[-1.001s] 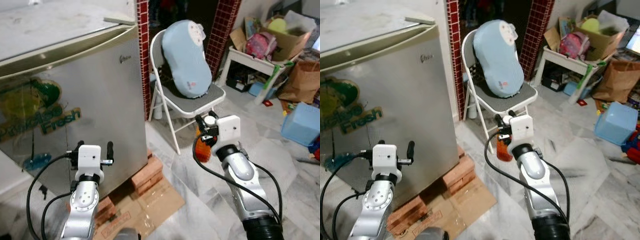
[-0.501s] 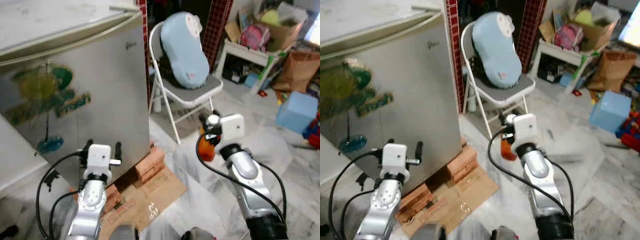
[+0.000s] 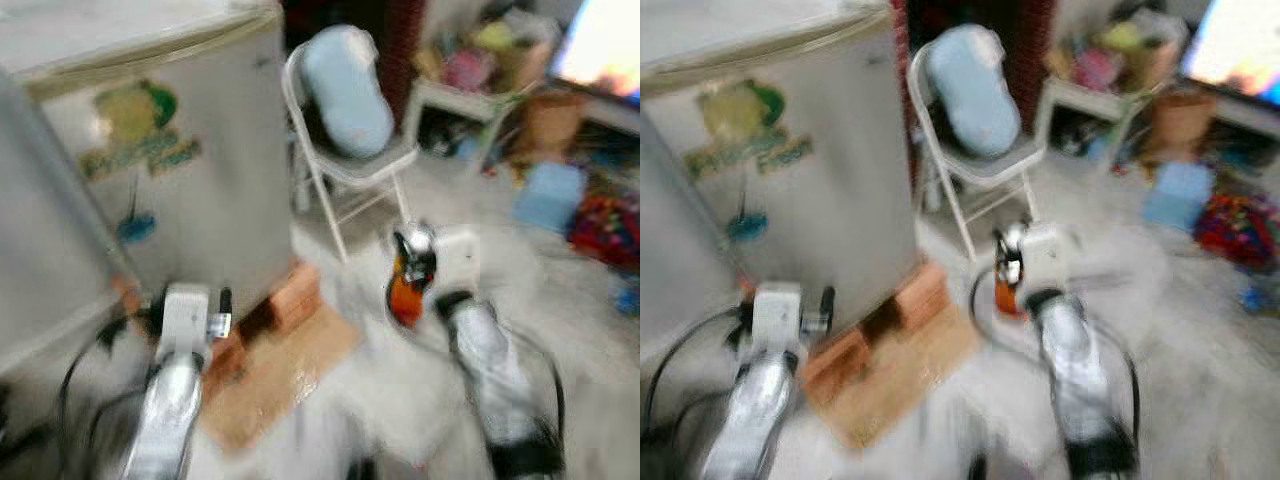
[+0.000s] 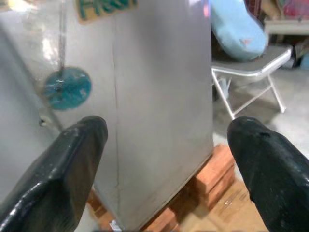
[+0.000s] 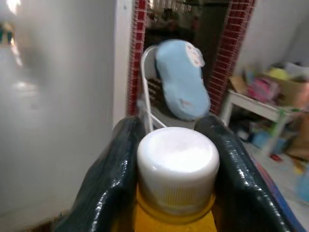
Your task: Restocking fridge
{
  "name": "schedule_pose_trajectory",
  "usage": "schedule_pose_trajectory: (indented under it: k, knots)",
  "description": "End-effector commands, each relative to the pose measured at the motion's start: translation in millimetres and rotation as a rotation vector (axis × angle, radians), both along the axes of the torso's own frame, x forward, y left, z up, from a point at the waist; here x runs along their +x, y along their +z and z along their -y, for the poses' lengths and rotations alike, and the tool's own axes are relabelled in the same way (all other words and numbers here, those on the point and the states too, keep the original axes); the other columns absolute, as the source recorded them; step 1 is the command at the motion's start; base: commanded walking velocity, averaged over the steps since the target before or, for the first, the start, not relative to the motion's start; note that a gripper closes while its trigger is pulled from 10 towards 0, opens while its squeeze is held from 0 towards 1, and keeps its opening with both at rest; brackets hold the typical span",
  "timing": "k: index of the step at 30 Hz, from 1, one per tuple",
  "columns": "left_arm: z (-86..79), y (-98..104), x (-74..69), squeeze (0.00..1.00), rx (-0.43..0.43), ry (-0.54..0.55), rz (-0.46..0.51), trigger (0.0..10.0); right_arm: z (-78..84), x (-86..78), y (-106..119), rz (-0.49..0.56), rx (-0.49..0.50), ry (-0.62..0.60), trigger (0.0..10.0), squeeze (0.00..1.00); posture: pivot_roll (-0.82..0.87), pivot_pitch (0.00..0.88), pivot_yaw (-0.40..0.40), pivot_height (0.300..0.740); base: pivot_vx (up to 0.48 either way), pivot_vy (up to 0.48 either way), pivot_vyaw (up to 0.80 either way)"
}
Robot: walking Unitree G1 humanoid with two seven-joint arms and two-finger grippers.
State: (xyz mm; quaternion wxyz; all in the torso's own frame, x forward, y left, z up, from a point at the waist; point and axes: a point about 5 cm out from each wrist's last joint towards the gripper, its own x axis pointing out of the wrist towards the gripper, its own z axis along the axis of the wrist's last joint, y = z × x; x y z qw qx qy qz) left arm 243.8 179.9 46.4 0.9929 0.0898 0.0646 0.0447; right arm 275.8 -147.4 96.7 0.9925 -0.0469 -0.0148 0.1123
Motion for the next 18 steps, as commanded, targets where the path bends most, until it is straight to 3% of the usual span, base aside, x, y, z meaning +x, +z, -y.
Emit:
schedule_pose_trajectory:
  k: [1, 18]
  knots:
    - [-4.8, -0.7, 0.3, 0.00, -0.008, 0.018, -0.009, 10.0, -7.7, 6.8, 17.5, 0.074, -0.001, 0.031, 10.0, 0.00, 0.01, 0.000, -0.017, 0.740, 0.000, 0.480, 0.00]
    - [-8.9, 2.6, 5.5, 0.00, 0.030, 0.018, 0.022, 10.0, -7.3, 10.9, 22.3, 0.095, -0.019, 0.043, 10.0, 0.00, 0.01, 0.000, -0.021, 0.740, 0.000, 0.471, 0.00]
